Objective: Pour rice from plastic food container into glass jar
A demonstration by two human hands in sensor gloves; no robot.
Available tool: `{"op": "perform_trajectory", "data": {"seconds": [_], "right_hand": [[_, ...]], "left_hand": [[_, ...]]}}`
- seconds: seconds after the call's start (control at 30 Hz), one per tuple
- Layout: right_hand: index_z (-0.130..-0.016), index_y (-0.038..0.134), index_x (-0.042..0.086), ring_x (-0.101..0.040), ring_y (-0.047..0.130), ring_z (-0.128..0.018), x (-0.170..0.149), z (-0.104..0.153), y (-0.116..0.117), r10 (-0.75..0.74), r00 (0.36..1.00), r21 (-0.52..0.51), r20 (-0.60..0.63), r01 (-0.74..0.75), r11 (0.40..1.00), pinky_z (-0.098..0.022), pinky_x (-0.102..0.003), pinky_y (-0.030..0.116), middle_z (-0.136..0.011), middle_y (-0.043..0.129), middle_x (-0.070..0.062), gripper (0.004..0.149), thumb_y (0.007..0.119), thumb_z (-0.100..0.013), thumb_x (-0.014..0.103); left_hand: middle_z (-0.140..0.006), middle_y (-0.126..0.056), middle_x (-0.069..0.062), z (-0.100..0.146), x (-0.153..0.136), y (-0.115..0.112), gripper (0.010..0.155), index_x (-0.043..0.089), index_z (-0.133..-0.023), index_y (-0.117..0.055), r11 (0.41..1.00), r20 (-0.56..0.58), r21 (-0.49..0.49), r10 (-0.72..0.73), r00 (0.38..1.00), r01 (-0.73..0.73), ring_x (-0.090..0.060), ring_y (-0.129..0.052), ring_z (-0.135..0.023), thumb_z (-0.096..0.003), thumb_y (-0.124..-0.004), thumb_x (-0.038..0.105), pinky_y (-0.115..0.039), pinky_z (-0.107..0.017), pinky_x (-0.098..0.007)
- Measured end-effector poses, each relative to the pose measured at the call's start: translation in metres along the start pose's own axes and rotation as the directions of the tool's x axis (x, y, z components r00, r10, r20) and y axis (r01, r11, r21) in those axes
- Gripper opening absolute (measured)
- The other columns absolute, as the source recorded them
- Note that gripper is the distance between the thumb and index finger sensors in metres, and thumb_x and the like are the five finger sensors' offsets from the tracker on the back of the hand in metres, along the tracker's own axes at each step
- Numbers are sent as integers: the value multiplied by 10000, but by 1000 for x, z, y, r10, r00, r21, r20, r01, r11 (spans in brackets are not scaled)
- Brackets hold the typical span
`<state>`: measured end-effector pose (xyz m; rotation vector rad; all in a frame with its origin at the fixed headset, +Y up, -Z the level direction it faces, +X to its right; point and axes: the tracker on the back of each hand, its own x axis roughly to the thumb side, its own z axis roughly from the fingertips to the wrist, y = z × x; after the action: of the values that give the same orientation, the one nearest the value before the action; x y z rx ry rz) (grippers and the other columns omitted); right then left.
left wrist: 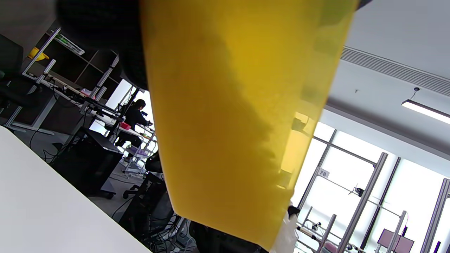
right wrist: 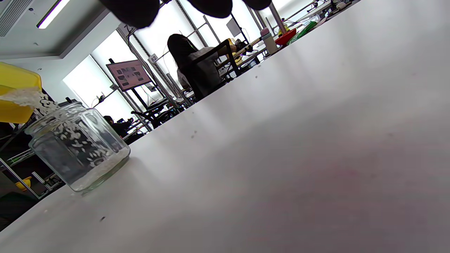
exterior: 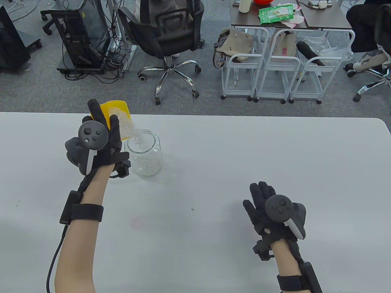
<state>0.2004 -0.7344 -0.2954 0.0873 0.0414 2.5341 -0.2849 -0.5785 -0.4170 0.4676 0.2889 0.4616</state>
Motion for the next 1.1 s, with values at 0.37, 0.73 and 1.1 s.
{"op": "perform_trajectory", "data": {"seconds": [0.37,0.73,1.1], "right_hand": [[-1157,438,89,-557,281,-1059,0,0,0,2,1000,4,-2,-2,1000,-688,-667,322,-1177,338,-263,692,630,-598,449],[-1157,436,88,-558,279,-1059,0,0,0,-1,1000,7,-4,1,1000,-687,-668,323,-1176,338,-264,693,631,-598,448],[-1157,437,85,-560,278,-1057,0,0,0,-2,1000,7,-3,2,1000,-686,-668,324,-1176,337,-264,694,631,-598,448]], "left_hand": [[-981,-659,-290,1,5,1,716,268,-1172,-313,999,42,27,-49,998,48,-371,-917,-597,-572,-560,570,-845,-386,-411],[-986,-654,-290,4,13,-2,711,276,-1171,-313,993,87,48,-116,990,112,-376,-913,-607,-571,-559,567,-842,-396,-418],[-992,-648,-290,10,19,-8,714,278,-1171,-304,982,154,61,-188,970,180,-379,-910,-619,-568,-559,562,-839,-407,-425]]}}
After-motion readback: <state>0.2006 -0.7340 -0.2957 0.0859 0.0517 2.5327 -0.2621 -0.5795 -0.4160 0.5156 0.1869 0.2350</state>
